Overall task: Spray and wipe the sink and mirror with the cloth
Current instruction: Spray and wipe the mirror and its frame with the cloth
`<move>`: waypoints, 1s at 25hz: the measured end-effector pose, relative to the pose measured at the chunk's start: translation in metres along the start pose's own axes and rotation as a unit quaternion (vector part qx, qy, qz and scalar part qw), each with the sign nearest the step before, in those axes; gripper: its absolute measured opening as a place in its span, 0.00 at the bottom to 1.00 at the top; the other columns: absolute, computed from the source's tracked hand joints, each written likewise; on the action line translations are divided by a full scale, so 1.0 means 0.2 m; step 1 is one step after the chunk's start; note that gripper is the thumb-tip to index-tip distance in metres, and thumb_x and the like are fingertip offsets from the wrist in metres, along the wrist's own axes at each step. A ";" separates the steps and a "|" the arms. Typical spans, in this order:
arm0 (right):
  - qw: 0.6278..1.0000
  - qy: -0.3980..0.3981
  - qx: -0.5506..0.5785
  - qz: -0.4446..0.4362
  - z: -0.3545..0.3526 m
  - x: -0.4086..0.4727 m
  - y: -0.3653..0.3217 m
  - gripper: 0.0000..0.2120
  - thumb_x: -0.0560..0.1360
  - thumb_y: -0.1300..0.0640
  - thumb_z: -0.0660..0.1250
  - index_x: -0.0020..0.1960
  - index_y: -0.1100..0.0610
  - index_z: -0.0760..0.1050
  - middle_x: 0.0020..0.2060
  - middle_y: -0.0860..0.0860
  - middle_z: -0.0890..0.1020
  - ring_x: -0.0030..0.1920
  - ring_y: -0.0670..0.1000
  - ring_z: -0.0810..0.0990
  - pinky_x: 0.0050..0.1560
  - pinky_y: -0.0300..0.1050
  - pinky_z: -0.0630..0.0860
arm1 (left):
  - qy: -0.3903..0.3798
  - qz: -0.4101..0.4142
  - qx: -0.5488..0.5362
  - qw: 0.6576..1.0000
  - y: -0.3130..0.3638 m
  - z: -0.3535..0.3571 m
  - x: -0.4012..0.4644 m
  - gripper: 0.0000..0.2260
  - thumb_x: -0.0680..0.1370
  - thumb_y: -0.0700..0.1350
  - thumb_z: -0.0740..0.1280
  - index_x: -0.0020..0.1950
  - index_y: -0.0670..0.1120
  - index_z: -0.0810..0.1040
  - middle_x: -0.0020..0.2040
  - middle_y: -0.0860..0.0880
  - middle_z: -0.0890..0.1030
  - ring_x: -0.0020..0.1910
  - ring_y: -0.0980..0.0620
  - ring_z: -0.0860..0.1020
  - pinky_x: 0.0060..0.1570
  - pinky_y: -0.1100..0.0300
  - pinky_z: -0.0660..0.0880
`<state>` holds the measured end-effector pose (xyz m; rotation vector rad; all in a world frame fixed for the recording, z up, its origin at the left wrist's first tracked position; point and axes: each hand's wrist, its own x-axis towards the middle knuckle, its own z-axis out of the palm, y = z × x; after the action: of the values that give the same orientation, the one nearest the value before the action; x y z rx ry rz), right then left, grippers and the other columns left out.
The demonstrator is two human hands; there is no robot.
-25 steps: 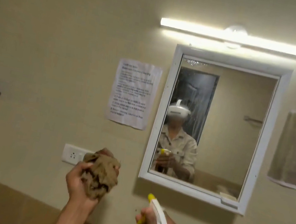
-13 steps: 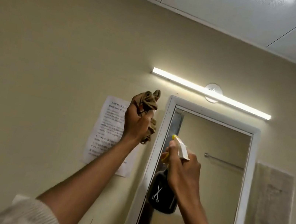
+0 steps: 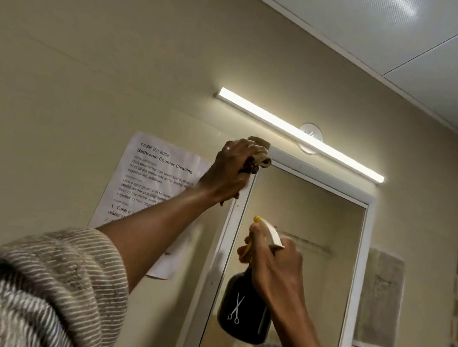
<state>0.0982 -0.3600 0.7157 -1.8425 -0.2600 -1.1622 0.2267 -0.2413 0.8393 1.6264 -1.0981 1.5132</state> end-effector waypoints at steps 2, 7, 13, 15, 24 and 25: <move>1.000 0.011 0.018 0.003 0.04 -0.06 0.06 0.21 0.83 0.50 0.64 0.41 0.65 0.81 0.32 0.59 0.85 0.28 0.51 0.83 0.26 0.32 0.74 | 0.001 0.005 0.031 1.000 0.00 0.05 -0.03 0.25 0.71 0.29 0.64 0.67 0.43 0.75 0.66 0.42 0.75 0.67 0.41 0.68 0.63 0.47 0.71; 0.999 0.036 0.031 0.001 0.09 -0.10 0.09 0.21 0.84 0.51 0.63 0.41 0.66 0.80 0.31 0.61 0.84 0.26 0.44 0.80 0.26 0.32 0.72 | -0.004 0.022 0.099 0.995 0.02 0.08 -0.07 0.24 0.69 0.36 0.61 0.66 0.45 0.76 0.67 0.43 0.74 0.69 0.39 0.65 0.60 0.48 0.70; 0.999 0.037 0.011 0.016 0.07 -0.22 0.10 0.19 0.84 0.49 0.62 0.42 0.60 0.80 0.35 0.57 0.86 0.36 0.58 0.84 0.33 0.48 0.78 | -0.077 0.036 0.159 0.984 0.04 0.07 -0.37 0.24 0.68 0.35 0.65 0.64 0.46 0.77 0.67 0.44 0.74 0.70 0.39 0.66 0.63 0.44 0.71; 0.998 0.056 0.019 0.017 0.02 -0.27 0.13 0.18 0.85 0.48 0.61 0.43 0.56 0.81 0.34 0.54 0.86 0.35 0.53 0.84 0.31 0.41 0.78 | -0.107 0.042 0.171 0.978 0.06 0.06 -0.53 0.22 0.68 0.39 0.63 0.62 0.46 0.79 0.66 0.45 0.76 0.69 0.39 0.67 0.60 0.42 0.72; 0.993 0.063 0.041 0.089 -0.17 -0.55 0.27 0.19 0.84 0.45 0.62 0.44 0.55 0.84 0.36 0.50 0.87 0.38 0.42 0.85 0.38 0.36 0.76 | -0.207 0.027 0.165 0.964 0.18 0.10 -1.39 0.13 0.72 0.47 0.67 0.56 0.52 0.82 0.66 0.51 0.78 0.67 0.43 0.71 0.55 0.45 0.75; 0.993 0.063 0.043 0.095 -0.17 -0.57 0.28 0.19 0.84 0.45 0.62 0.42 0.55 0.84 0.35 0.50 0.87 0.38 0.42 0.85 0.39 0.38 0.76 | -0.214 0.025 0.157 0.964 0.19 0.12 -1.48 0.13 0.72 0.48 0.67 0.55 0.52 0.82 0.65 0.52 0.78 0.66 0.43 0.73 0.55 0.46 0.75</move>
<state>0.0496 -0.3873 0.5955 -1.6729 -0.0595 -1.1113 0.2085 -0.2356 0.5407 2.2376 -1.1681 1.4601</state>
